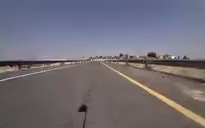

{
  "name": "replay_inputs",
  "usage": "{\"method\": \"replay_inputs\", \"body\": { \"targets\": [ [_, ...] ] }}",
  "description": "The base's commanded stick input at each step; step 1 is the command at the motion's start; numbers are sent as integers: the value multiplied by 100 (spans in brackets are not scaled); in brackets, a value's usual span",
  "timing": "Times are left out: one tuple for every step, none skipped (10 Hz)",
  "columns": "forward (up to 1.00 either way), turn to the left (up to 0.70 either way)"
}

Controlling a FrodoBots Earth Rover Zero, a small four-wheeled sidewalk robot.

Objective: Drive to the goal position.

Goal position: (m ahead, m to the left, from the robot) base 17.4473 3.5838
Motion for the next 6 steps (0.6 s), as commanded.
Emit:
{"method": "replay_inputs", "body": {
  "targets": [
    [100, -1],
    [100, -1],
    [100, -1],
    [100, -1],
    [100, -1],
    [100, 3]
  ]
}}
